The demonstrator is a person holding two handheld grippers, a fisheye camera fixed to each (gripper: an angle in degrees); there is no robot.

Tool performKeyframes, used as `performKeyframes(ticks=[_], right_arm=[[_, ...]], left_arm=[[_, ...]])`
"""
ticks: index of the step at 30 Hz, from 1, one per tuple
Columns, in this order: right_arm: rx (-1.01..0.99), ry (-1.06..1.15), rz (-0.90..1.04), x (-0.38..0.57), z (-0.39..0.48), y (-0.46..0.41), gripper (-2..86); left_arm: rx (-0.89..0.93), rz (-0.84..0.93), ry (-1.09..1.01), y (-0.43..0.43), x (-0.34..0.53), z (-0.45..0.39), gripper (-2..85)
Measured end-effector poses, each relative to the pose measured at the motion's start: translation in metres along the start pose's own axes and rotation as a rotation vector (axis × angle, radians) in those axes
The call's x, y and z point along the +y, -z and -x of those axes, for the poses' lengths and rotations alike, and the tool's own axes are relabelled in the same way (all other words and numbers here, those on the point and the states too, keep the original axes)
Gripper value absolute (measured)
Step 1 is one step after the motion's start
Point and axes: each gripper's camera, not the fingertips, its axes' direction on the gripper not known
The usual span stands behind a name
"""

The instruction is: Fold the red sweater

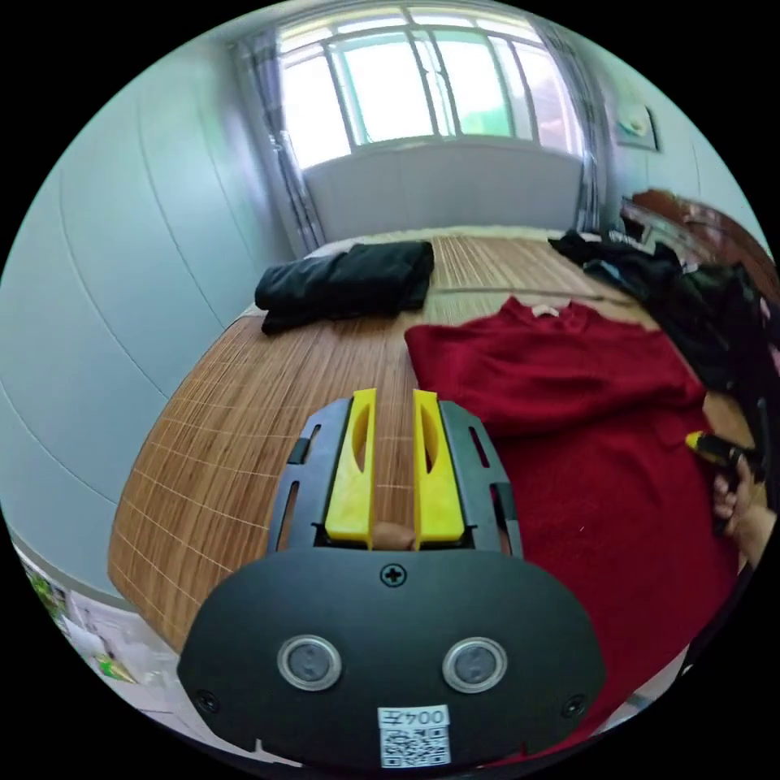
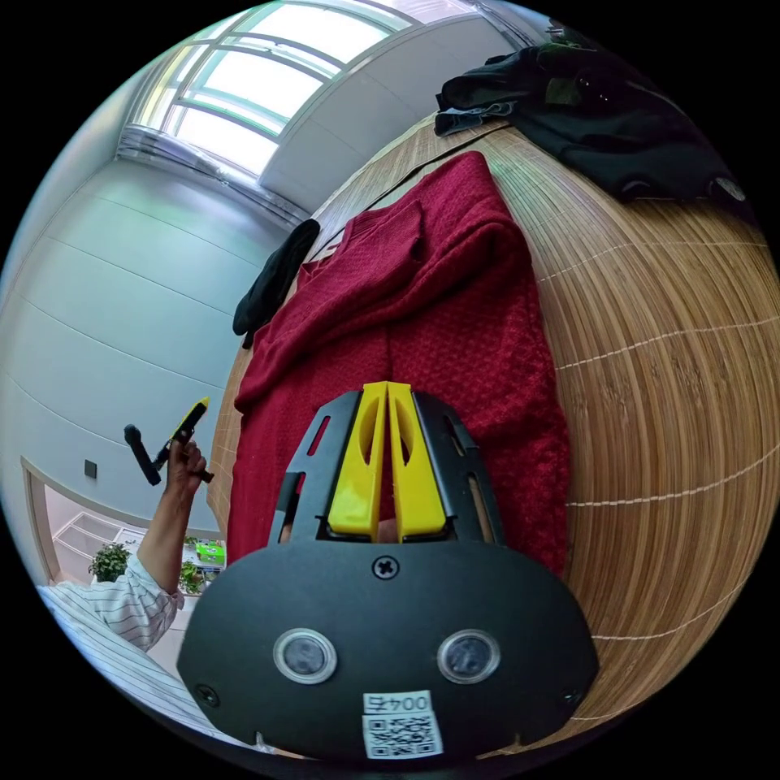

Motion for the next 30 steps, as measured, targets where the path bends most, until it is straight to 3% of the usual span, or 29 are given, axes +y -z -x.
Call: performKeyframes(ticks=[4, 9, 13, 16, 22, 30], right_arm=[[0.0, 0.002, -0.001, 0.002, 0.001, -0.002, -0.7], [-0.007, 0.0, -0.002, 0.004, 0.002, -0.005, -0.7], [-0.014, -0.001, -0.003, 0.006, 0.004, -0.007, -0.7], [-0.017, -0.001, -0.004, 0.008, 0.007, -0.01, -0.7], [-0.015, -0.001, -0.006, 0.013, 0.015, -0.016, -0.7], [-0.01, -0.002, -0.006, 0.02, 0.031, -0.025, -0.7]], left_arm=[[0.106, -0.102, 0.044, -0.011, -0.037, -0.024, 3.4], [0.057, 0.095, 0.031, -0.094, -0.085, -0.08, 1.2], [-0.17, 0.305, -0.037, -0.165, -0.085, -0.09, 0.5], [-0.099, 0.279, -0.006, -0.172, -0.075, -0.075, 0.4], [-0.04, 0.171, 0.139, -0.126, -0.077, -0.055, 0.3], [-0.009, 0.151, -0.031, -0.021, 0.003, -0.094, 0.4]])
